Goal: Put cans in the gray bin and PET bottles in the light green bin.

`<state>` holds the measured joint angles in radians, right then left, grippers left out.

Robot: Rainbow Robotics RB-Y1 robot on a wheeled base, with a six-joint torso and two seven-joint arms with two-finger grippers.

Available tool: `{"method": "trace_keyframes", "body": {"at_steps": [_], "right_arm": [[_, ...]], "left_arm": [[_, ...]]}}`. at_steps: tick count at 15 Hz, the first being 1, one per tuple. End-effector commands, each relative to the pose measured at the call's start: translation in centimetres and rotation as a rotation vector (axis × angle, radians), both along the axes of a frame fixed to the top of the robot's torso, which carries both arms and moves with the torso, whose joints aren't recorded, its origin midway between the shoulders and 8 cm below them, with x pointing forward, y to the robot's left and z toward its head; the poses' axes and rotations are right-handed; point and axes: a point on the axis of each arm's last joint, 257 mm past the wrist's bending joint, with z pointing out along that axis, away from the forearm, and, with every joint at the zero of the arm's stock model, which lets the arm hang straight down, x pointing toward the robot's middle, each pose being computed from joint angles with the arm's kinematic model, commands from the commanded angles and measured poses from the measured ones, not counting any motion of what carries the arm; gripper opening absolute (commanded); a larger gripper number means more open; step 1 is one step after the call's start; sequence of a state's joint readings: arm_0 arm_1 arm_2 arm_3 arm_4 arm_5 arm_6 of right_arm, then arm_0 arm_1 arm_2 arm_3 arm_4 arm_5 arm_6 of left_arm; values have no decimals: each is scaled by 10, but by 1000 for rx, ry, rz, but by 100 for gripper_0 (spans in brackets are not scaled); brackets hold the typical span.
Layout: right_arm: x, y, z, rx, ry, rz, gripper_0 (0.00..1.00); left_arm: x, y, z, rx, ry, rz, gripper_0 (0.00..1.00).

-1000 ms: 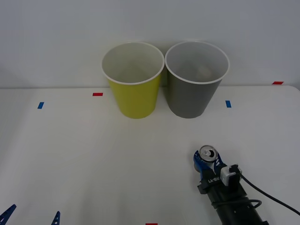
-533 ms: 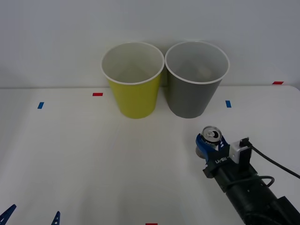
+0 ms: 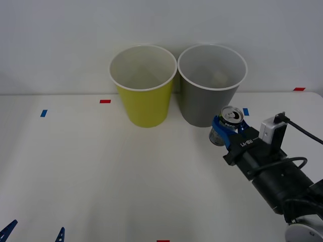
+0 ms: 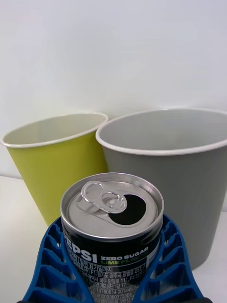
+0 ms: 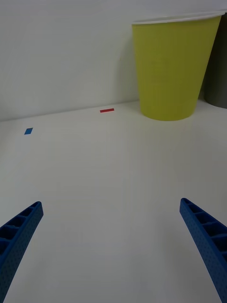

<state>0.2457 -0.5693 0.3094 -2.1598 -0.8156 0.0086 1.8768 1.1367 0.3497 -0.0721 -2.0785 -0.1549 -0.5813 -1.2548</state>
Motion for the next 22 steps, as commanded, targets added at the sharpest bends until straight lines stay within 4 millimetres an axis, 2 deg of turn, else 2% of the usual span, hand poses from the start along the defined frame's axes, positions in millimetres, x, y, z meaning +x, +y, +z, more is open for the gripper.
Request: {"method": "trace_keyframes", "body": {"at_steps": [1,8,12,15,22], "right_arm": [[5,10,39,14,10,44,0],[14,17,107,-66,-20,73,0],[35,12,145,-123,-20,21,0],[49,4,165,-134,-29,-40,0],[98,-3,183,-77,-37,-64,0]], "left_arm": [[0,0,0,0,0,0,100],[0,0,0,0,0,0,100],[0,0,0,0,0,0,100],[0,0,0,0,0,0,100],[0,0,0,0,0,0,100]]}}
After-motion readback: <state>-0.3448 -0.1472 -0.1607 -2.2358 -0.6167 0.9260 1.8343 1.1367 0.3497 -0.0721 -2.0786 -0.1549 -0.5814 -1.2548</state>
